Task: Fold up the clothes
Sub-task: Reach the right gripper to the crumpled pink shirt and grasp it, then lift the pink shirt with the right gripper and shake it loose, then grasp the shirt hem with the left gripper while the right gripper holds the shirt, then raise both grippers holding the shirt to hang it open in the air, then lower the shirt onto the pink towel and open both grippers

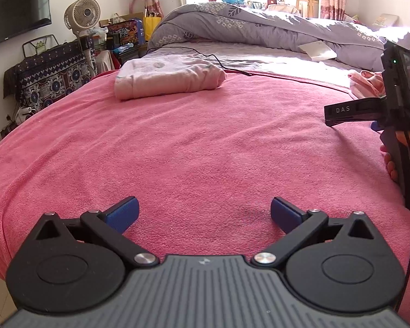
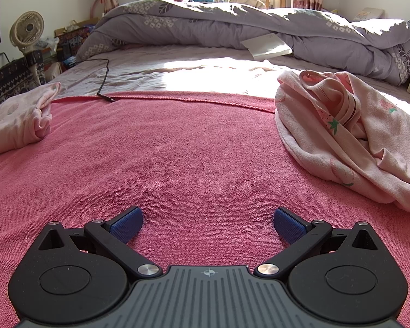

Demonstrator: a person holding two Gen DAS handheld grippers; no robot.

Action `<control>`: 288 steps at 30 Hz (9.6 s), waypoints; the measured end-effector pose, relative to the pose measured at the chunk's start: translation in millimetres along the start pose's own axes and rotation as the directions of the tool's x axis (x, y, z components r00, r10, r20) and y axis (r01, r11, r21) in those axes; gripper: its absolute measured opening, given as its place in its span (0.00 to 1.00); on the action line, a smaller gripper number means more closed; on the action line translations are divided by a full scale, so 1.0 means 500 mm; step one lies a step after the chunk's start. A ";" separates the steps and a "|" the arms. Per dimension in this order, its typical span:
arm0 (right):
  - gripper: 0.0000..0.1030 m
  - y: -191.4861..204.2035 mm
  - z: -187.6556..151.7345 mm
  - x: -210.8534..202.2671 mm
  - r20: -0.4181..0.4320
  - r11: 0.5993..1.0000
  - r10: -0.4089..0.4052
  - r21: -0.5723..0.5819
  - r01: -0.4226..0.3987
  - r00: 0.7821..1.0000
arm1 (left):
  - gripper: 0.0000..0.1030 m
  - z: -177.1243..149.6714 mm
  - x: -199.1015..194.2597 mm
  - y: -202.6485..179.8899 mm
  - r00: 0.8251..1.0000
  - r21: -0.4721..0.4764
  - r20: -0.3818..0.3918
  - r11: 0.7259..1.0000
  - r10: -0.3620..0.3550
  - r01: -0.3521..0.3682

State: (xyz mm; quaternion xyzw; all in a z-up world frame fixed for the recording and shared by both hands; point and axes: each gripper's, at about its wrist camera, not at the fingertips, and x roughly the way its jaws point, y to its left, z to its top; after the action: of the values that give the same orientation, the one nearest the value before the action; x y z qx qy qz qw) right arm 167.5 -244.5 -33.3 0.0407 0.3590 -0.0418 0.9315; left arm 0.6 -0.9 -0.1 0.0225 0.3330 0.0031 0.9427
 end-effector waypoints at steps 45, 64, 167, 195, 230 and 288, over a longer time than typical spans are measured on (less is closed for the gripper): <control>0.51 0.040 -0.088 -0.347 -0.153 0.582 0.778 -0.189 -0.791 0.609 | 1.00 0.033 -0.026 0.126 0.991 -0.134 0.032 0.983 0.128 -0.122; 0.22 -0.032 -0.096 -0.190 0.048 0.930 0.285 -0.255 -0.264 0.957 | 1.00 0.023 -0.070 0.025 0.994 0.067 0.088 0.995 0.071 -0.077; 0.09 -0.307 -0.043 -0.510 0.593 0.997 -0.065 0.010 0.074 0.802 | 1.00 -0.098 -0.223 -0.005 0.970 0.559 0.217 0.829 -0.105 -0.036; 0.10 -0.321 -0.038 -0.420 0.457 0.998 -0.062 0.052 0.043 0.887 | 1.00 -0.040 -0.184 -0.147 0.899 0.696 0.132 0.685 -0.419 0.217; 0.11 -0.276 -0.074 -0.592 0.685 0.999 -0.037 0.021 0.032 0.728 | 0.08 0.024 -0.021 -0.241 0.863 0.319 0.503 0.917 0.050 -0.239; 0.83 -0.311 0.037 0.028 -0.007 0.998 -0.055 0.036 0.055 0.998 | 0.71 0.265 0.346 -0.032 0.965 0.332 0.118 0.907 0.234 -0.260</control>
State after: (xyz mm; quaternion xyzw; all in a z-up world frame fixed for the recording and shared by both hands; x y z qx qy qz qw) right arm 173.4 -401.8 -36.0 0.0477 0.3618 -0.0738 0.9281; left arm 218.2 -18.8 -6.5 0.2294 0.2871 0.0632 0.9279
